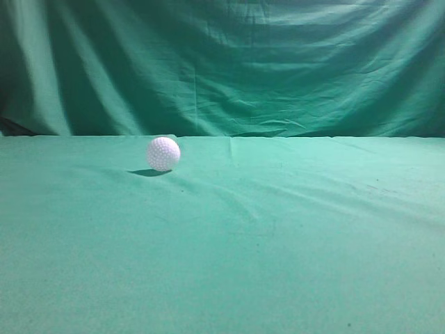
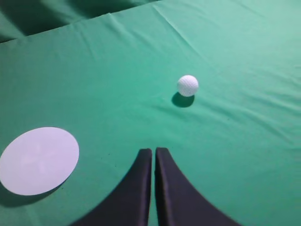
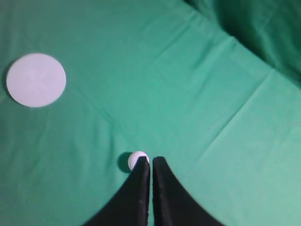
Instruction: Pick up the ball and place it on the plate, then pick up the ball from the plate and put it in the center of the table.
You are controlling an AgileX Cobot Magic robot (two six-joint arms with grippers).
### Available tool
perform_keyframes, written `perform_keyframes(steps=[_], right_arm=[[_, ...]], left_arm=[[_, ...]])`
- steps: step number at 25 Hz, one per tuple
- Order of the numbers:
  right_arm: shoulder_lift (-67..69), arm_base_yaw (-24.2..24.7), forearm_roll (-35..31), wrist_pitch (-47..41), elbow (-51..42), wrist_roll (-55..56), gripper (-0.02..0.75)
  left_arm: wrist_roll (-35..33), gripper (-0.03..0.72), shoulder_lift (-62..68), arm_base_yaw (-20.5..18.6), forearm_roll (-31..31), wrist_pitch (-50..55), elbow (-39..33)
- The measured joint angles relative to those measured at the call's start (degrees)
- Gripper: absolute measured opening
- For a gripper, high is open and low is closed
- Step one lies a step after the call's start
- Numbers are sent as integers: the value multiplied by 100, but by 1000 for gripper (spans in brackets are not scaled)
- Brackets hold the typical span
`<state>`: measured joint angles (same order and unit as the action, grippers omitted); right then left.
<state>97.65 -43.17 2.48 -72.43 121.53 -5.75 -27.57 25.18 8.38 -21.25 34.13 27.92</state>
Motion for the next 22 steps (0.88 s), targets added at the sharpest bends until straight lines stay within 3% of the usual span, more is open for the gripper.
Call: perform_keyframes(steps=[6, 10, 18, 22], right_arm=[[-1511, 0, -34, -28, -1115, 97, 0], [-2542, 0, -164, -18, -2426, 109, 0], [-4769, 0, -256, 1287, -5465, 291, 0], [-5852, 0, -496, 1915, -6760, 312, 0]], left_arm=[[12, 0, -933, 0, -348, 100, 0], [21, 0, -1475, 0, -372, 323, 0], [21, 0, -1704, 0, -182, 577, -42], [21, 0, -1704, 0, -180, 455, -391]])
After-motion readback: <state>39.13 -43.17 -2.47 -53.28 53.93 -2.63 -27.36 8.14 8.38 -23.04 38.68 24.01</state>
